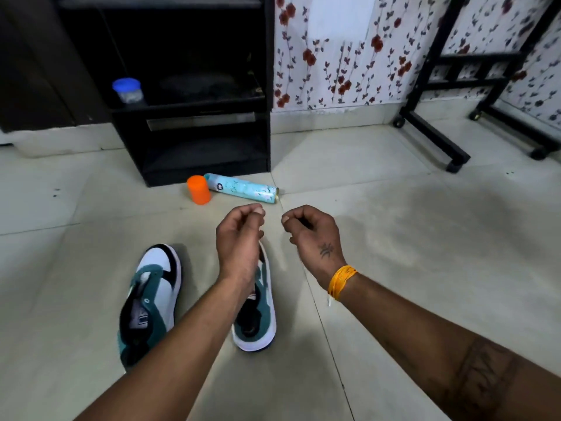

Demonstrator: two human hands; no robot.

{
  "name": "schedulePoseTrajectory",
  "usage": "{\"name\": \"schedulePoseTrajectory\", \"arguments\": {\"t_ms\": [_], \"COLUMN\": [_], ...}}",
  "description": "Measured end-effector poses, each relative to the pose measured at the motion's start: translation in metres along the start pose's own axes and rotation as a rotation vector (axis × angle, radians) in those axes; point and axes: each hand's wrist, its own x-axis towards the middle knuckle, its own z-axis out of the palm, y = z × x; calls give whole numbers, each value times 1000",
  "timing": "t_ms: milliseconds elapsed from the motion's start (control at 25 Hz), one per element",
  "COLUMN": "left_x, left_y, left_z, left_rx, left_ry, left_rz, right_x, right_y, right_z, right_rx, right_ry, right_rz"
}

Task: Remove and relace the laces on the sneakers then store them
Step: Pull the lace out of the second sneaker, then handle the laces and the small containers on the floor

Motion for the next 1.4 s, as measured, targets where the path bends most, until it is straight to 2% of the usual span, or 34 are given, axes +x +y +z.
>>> {"name": "schedulePoseTrajectory", "arguments": {"t_ms": [280,560,760,880,1000,1160,1240,1320,1400], "left_x": [61,177,275,326,357,379,385,382,370], "left_y": [90,125,146,154,160,170,173,178,185], "left_z": [-95,-145,-148,-143,-134,-128,-131,-134,-134], "left_rx": [90,168,172,215,226,140,80,32,9], "left_ry": [151,225,114,35,51,118,120,111,119], "left_rz": [132,166,158,129,68,-36,-85,-107,-86], "right_x": [41,113,199,242,275,315,324,326,322], "right_y": [-80,-117,-126,-131,-140,-154,-157,-154,-146], "right_z": [133,232,291,318,341,370,376,375,367], "right_rx": [91,86,7,-148,-331,-539,-557,-508,-471], "right_ry": [-133,-205,-216,-229,-307,-534,-639,-624,-548], "right_rz": [-118,-208,-263,-340,-375,-230,-146,-157,-246]}}
